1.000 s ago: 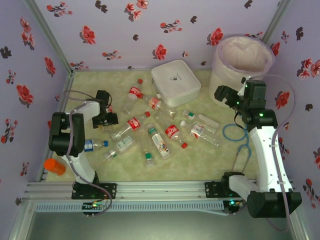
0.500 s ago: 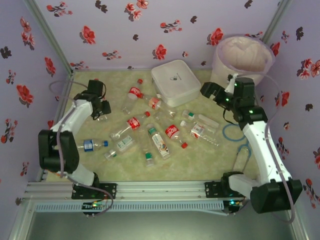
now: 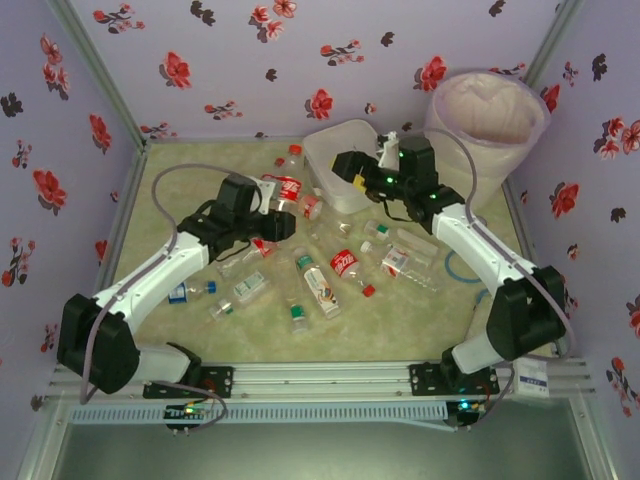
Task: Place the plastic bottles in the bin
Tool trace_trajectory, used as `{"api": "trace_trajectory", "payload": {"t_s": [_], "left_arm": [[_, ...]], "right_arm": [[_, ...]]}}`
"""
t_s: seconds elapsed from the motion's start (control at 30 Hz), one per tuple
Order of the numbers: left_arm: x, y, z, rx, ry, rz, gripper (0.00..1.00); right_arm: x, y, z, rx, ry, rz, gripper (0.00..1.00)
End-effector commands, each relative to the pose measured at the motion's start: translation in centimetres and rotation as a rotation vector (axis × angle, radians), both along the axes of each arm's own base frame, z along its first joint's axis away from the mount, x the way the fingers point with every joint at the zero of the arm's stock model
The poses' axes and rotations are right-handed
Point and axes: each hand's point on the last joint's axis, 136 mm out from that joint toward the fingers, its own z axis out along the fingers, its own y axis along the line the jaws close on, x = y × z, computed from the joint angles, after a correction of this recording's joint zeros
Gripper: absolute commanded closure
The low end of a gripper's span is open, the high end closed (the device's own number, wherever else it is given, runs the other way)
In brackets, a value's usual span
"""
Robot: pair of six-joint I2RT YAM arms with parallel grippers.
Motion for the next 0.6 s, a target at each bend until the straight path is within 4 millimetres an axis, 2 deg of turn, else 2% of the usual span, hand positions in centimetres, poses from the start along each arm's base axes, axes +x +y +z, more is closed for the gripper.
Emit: {"api": "trace_trajectory", "payload": {"t_s": [0.0, 0.1, 0.17, 0.33, 0.43, 0.57], "left_arm": [[-0.7, -3.0, 2.0, -0.055, -0.062, -0.135, 0.87], [-1.4, -4.5, 2.0, -0.050, -0.069, -0.197, 0.87], [-1.7, -5.1, 2.0, -0.038, -0.076, -0.227, 0.87], [-1.8, -5.5, 2.0, -0.028, -0.080, -0.246, 0.86], [-2.3, -5.9, 2.3, -0.024, -0.090, -0.268, 0.86], [-2.4, -5.9, 2.5, -0.015, -0.087, -0.277, 0.83]], "right_arm": [[0.0, 2.3, 4.0, 0.085, -0.081, 0.062, 0.01], [0.3, 3.3, 2.9, 0.048, -0.066, 0.075, 0.03], [0.5, 3.8, 2.3, 0.047, -0.055, 0.084, 0.09], [0.6, 4.1, 0.8, 0.009, -0.037, 0.087, 0.22], [0.7, 3.9, -0.3, -0.020, -0.020, 0.075, 0.35], [0.6, 3.5, 0.1, -0.030, -0.039, 0.055, 0.56]]}}
